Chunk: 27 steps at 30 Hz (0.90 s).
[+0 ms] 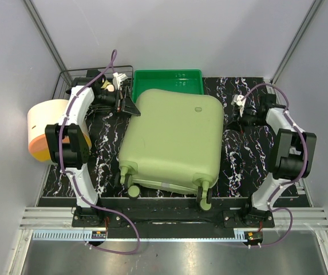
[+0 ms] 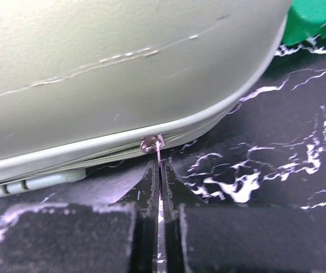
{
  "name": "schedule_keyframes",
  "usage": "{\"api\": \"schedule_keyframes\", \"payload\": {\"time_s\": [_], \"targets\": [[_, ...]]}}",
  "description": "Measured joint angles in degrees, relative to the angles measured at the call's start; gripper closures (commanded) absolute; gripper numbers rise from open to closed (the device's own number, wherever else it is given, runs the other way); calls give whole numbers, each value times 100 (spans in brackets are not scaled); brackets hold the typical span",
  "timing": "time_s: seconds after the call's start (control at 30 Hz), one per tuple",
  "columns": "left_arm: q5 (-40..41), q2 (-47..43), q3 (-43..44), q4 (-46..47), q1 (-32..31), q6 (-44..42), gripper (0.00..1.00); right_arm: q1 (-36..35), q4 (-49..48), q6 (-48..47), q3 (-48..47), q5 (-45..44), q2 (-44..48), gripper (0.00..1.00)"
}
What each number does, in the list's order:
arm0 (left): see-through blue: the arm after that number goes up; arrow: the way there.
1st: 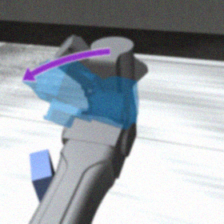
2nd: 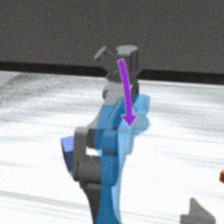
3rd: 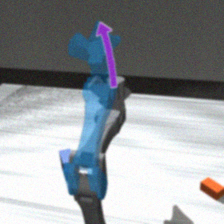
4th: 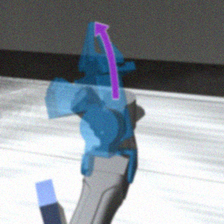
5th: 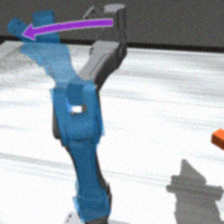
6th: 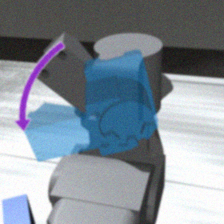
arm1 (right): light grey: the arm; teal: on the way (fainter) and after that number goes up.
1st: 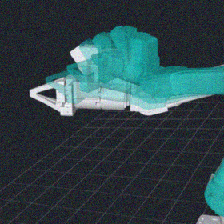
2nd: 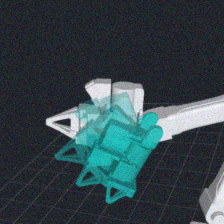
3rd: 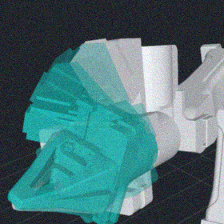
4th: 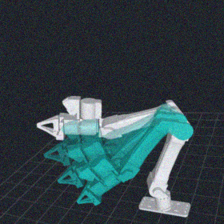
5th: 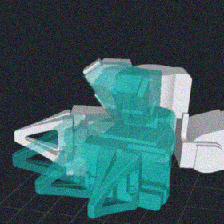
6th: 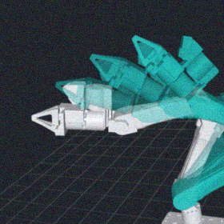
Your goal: Open, take out, and arrange the luggage
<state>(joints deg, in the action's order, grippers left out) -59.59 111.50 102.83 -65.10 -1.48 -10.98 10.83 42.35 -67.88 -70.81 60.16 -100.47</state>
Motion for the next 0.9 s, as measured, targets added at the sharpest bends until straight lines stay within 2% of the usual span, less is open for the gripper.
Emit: {"api": "schedule_keyframes", "payload": {"time_s": [0.43, 0.7, 0.9], "targets": [[-98, 391, 472, -372, 2, -17, 3, -7, -339, -278, -1910, 522, -1711, 100], [-181, 483, 546, -310, 20, 168, 1, -39, -520, -643, -1912, 680, -1790, 100], [-197, 664, 798, -260, -33, 254, 1, -162, -505, -820, -2793, 885, -2474, 100]]}}
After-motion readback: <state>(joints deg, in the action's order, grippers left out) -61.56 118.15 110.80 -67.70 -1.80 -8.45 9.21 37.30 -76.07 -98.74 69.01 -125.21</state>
